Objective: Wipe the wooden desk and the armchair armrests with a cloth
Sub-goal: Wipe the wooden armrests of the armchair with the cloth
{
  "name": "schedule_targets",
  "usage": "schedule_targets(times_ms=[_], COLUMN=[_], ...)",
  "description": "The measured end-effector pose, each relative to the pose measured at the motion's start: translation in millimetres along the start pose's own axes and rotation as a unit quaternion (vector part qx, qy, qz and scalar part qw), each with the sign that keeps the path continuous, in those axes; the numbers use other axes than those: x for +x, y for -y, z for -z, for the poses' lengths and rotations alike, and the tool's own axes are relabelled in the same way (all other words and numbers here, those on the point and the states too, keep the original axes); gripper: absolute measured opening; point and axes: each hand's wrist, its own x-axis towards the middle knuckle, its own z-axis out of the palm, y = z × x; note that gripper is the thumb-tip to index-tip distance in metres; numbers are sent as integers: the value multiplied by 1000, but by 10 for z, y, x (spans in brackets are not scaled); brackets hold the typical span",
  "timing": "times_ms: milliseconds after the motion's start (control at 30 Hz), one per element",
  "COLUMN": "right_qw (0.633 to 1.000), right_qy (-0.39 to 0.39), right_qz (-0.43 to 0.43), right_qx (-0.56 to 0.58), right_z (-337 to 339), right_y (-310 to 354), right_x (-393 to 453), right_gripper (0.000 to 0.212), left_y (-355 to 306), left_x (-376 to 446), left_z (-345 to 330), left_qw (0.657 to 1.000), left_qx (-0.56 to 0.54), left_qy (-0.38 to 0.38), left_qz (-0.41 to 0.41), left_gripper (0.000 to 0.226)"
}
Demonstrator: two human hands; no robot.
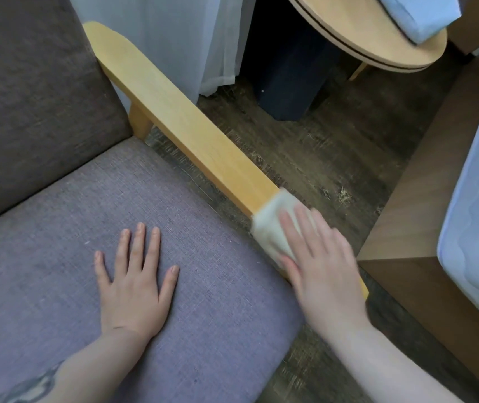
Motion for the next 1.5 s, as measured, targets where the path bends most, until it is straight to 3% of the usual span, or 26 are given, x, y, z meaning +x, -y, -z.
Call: schedule_targets(times_ms=[133,367,433,567,700,767,867,1033,1167,1333,1433,1500], right_qw=[998,998,997,999,996,996,1000,995,991,989,993,993], right_qy=[48,-38,-55,-52,-15,15,-8,-46,-5,-54,-7,9], right_qz=[-39,-45,-40,7,-85,-83,-11,92,130,137,116,121], right_qx=[5,36,26,11,9,8,14,10,36,-12,5,5], right_z=[18,74,80,41,-74,-51,35,255,412,290,237,227], right_y=[-189,1091,1245,658,-37,-91,241,1350,1804,1115,705,628], right_x=[-369,1529,1707,884,-332,-393,281,2239,2972,1978,1219,1182], right_gripper=[57,59,59,58,53,56,58,59,56,57,58,59], left_y=[10,14,9,18,6,18,36,53,54,36,60,63], left_x=[0,2,7,5,6,4,9,10,6,24,12,2], left_z=[-14,-42,-39,-10,9,9,-3,-43,-63,-28,-40,-54], left_qw=[1000,1000,1000,1000,1000,999,999,999,999,998,998,998], left_qx=[-2,-9,-9,-14,-20,-25,-35,-36,-39,-50,-60,-59], left_qy=[2,1,-1,9,13,26,28,14,18,17,28,26], left_qz=[-1,-9,-6,-7,-3,-3,-1,-16,-19,-18,-14,-12], left_gripper=[69,69,69,69,69,70,70,70,71,67,67,68])
